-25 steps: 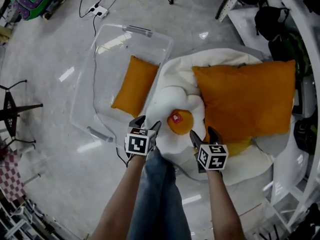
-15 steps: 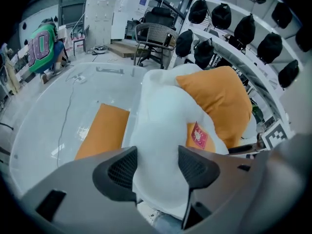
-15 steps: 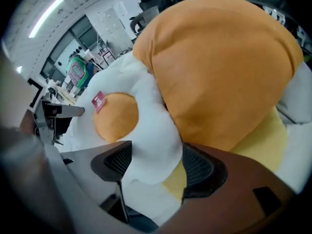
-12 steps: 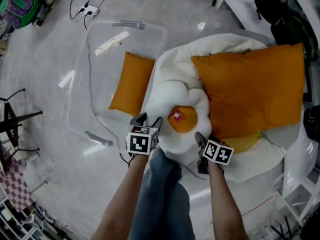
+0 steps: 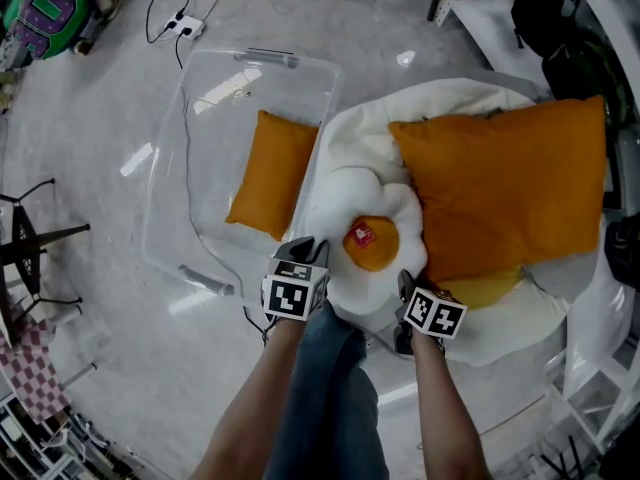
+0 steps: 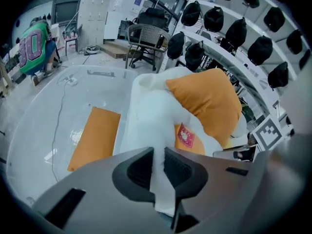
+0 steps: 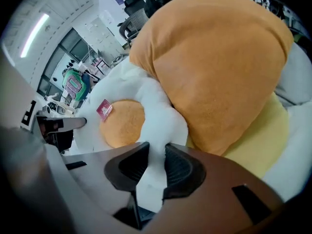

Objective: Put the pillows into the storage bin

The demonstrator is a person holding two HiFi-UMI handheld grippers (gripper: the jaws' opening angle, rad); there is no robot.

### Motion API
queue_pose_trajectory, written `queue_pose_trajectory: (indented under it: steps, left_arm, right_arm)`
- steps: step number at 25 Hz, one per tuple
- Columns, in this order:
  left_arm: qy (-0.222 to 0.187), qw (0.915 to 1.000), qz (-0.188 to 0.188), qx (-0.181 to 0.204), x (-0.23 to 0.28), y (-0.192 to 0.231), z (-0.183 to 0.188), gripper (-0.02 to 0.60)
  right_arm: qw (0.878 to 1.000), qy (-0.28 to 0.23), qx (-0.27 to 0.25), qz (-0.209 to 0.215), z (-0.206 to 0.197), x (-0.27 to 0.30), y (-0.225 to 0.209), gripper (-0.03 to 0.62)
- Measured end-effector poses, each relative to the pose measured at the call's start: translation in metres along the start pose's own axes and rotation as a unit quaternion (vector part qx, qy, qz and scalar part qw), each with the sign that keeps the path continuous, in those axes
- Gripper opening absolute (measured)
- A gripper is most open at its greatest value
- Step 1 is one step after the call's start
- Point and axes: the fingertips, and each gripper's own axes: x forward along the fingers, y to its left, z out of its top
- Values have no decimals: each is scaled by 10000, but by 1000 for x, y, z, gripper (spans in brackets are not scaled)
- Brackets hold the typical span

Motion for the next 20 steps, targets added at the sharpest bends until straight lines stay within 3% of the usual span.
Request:
queue_pose_trajectory:
  steps: [7, 12, 20]
  left_arm:
    - [-313, 9995, 28, -26, -43, -5, 31, 43]
    - [-759, 9964, 191, -309, -91, 6, 54, 43]
    - [-1492, 9796, 888, -1015, -165, 86, 75, 44]
  right_arm:
    - [9982, -468, -371, 41, 17, -50, 37, 63]
    - [9939, -808, -740, 101, 51, -88, 79, 63]
    - [9728, -1000, -1989, 647, 116, -87, 192, 64]
